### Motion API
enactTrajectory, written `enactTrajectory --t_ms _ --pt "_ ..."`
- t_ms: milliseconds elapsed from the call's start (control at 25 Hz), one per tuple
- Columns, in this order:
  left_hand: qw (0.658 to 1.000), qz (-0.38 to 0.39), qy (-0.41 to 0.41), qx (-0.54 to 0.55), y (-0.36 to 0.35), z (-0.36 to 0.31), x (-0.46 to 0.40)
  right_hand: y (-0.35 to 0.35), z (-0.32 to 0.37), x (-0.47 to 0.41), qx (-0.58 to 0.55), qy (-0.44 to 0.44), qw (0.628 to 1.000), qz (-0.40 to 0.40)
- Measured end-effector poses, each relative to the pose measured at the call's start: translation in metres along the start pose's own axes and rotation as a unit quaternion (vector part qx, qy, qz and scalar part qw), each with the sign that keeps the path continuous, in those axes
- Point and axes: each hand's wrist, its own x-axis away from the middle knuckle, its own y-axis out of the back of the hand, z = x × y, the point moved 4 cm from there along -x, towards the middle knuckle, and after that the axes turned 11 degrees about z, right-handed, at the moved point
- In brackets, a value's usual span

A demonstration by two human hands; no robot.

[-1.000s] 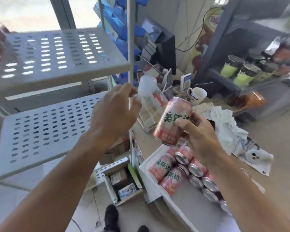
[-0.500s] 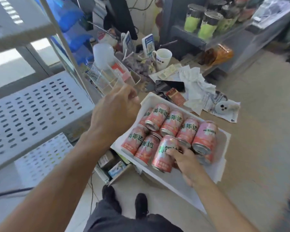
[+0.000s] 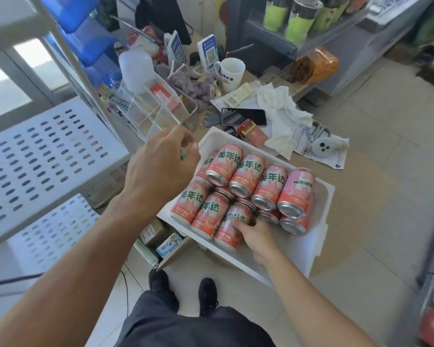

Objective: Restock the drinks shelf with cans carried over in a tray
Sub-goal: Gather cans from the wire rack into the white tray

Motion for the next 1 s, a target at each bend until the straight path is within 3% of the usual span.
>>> enactTrajectory --t_ms 320,480,640,840,1000 --pt "1.0 0.014 -0.003 -0.004 -0.008 -0.003 -0.003 0.017 0.003 0.005 0.1 0.015 0.995 -0.005" --pt "1.0 0.01 0.003 0.001 -0.006 -0.003 -0.001 0.024 0.023 0.024 0.171 0.056 0.982 -0.057" --pt "1.0 -0.004 0.023 0.011 0.0 0.001 0.006 0.006 0.056 0.046 0.237 0.126 0.962 -0.044" --pt "0.997 -0.04 0.064 0.002 0.023 0.023 0.023 -0.036 0.11 0.062 0.36 0.251 0.898 0.001" --pt "0.987 -0.097 0.128 -0.011 0.06 0.057 0.05 -0.095 0.154 0.075 0.452 0.363 0.813 0.047"
